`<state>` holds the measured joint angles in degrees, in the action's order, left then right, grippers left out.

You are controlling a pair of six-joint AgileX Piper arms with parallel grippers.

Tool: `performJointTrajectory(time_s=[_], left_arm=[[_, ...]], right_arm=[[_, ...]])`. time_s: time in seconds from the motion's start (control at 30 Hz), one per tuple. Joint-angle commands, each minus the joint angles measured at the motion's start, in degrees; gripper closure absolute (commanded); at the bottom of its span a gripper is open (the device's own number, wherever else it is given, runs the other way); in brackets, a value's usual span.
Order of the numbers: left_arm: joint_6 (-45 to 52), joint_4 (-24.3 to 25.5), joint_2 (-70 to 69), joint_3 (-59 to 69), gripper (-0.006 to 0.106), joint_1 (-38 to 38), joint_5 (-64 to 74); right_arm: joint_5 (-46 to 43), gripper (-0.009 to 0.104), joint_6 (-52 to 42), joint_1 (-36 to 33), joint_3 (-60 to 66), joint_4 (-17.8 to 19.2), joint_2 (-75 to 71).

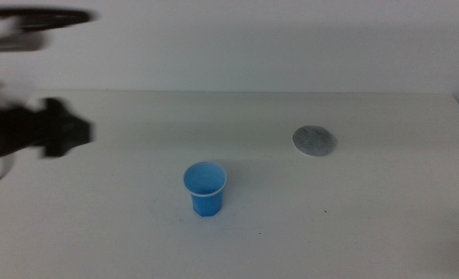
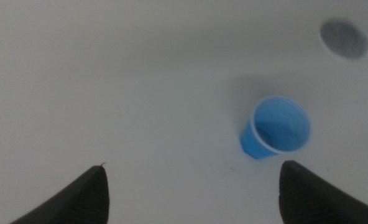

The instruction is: Place an empty cup on a cup mat.

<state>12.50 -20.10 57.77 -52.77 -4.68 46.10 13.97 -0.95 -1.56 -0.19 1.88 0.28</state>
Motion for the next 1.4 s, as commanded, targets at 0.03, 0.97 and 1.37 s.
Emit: performJointTrajectory(time_s=[0.03,0.97,1.37], left_arm=[[-1.92,1.78,10.66,-7.06,0.007,-6.57,0.4],[-26.7,20.53,48.41,-22.74,0.007,-25.09,0.58],[-30.7,20.73,51.31,-22.37,0.019,-25.09,-1.01]], right_arm=[[-0.29,0.002,-0.23,0.38,0.19,0.34,-0.28],[-0.29,0.002,-0.23,0.38,0.19,0.34,-0.28],[-0.29,0.002,-0.23,0.38,0.19,0.34,-0.28]])
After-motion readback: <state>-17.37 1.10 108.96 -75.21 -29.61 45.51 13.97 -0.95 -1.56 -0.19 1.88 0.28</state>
